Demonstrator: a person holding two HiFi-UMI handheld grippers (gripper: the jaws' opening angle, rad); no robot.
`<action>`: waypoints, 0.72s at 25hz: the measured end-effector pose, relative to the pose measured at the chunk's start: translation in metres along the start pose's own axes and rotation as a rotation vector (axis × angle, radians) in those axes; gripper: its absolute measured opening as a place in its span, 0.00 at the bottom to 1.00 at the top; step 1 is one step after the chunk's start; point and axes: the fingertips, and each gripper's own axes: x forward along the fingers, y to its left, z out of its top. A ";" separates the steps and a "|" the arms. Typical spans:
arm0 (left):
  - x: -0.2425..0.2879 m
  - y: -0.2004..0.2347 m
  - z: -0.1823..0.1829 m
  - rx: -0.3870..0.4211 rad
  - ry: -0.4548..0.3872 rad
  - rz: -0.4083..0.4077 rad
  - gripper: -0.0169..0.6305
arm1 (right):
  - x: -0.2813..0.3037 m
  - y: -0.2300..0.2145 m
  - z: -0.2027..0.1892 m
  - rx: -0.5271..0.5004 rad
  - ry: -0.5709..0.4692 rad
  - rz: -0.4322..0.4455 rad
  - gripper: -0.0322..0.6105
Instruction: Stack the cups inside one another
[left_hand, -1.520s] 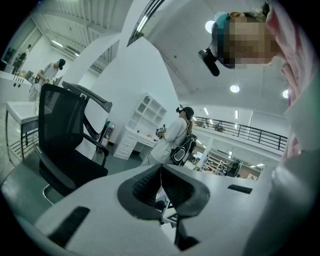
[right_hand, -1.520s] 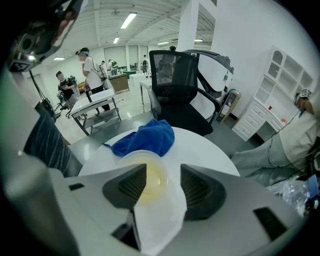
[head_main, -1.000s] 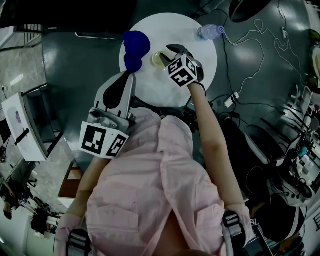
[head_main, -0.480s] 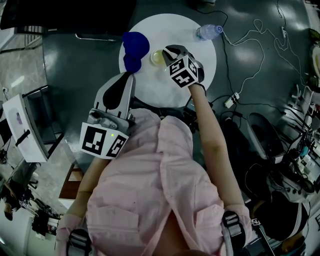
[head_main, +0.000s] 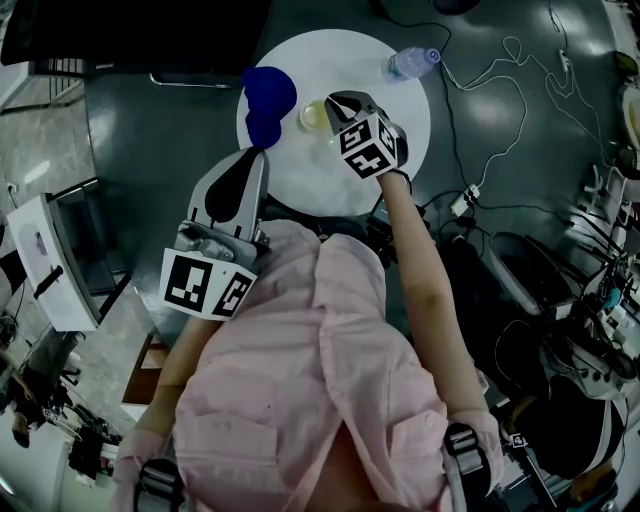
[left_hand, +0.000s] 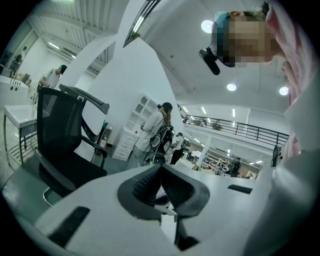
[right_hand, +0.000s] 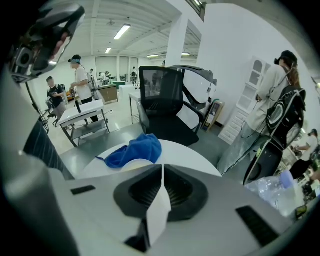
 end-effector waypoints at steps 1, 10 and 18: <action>0.000 -0.001 0.000 0.001 0.000 -0.002 0.05 | -0.002 0.000 0.001 0.002 -0.004 -0.003 0.11; -0.008 -0.005 -0.002 0.002 -0.004 -0.004 0.05 | -0.022 -0.001 0.015 0.059 -0.084 -0.036 0.10; -0.009 -0.013 -0.003 0.026 -0.006 -0.024 0.05 | -0.043 0.000 0.024 0.097 -0.160 -0.079 0.10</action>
